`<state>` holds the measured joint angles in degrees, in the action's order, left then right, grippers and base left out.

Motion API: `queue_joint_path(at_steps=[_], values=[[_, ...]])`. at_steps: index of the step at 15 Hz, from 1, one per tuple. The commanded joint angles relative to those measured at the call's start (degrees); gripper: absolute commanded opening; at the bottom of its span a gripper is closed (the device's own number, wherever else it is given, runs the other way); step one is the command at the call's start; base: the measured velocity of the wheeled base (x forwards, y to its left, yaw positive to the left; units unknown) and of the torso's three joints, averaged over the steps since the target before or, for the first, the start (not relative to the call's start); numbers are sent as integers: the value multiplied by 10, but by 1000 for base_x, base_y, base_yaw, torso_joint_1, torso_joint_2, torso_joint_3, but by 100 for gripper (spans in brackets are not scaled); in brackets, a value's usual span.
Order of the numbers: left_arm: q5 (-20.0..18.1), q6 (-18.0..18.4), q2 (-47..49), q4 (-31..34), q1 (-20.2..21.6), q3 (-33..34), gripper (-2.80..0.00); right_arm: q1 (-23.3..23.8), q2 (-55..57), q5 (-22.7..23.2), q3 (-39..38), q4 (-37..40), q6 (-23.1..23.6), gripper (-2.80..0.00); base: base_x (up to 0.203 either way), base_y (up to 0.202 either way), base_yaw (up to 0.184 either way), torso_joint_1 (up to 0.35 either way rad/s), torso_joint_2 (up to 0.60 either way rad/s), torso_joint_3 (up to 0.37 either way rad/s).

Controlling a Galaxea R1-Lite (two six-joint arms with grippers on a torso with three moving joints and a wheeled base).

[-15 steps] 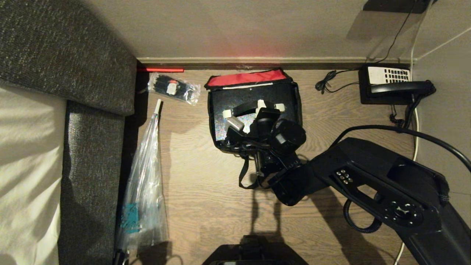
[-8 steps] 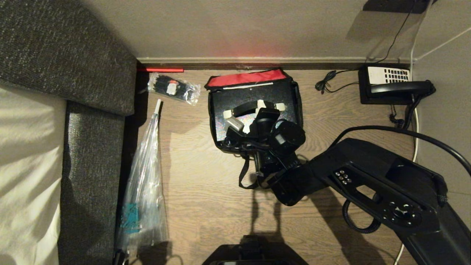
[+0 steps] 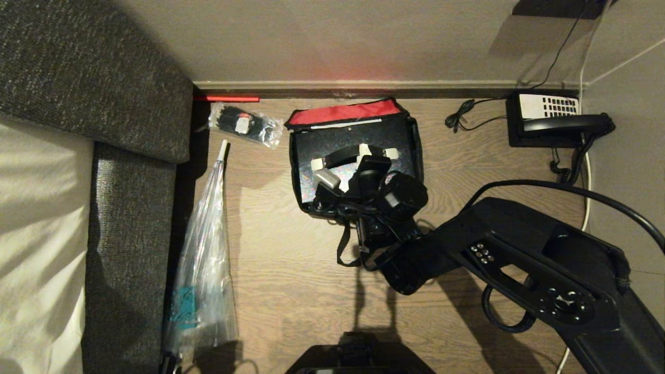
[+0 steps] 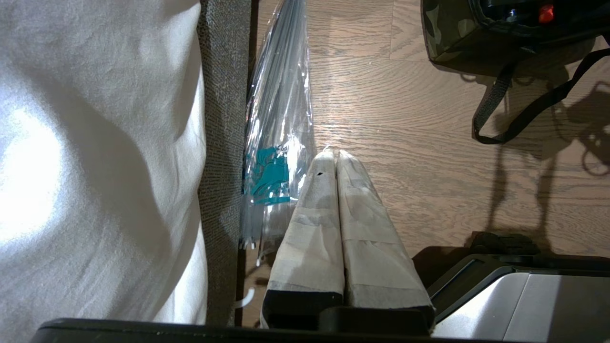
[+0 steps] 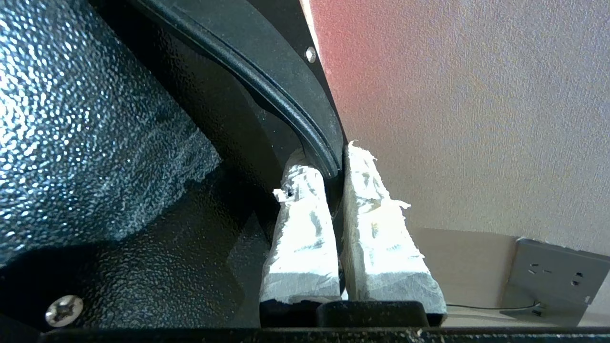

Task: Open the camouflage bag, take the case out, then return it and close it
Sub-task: Grip the handle

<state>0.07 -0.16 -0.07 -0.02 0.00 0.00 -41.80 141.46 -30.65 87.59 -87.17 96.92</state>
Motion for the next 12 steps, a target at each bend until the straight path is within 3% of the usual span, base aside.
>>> queue_joint_path(at_steps=[1,12], values=[[0,0,1,0,0,1,-280,1,-5,-2,-2,-5,5,-280,0,0,0,0,0,0],[0,0,1,0,0,1,-280,0,-12,-2,-9,-5,6,-280,0,0,0,0,0,0]])
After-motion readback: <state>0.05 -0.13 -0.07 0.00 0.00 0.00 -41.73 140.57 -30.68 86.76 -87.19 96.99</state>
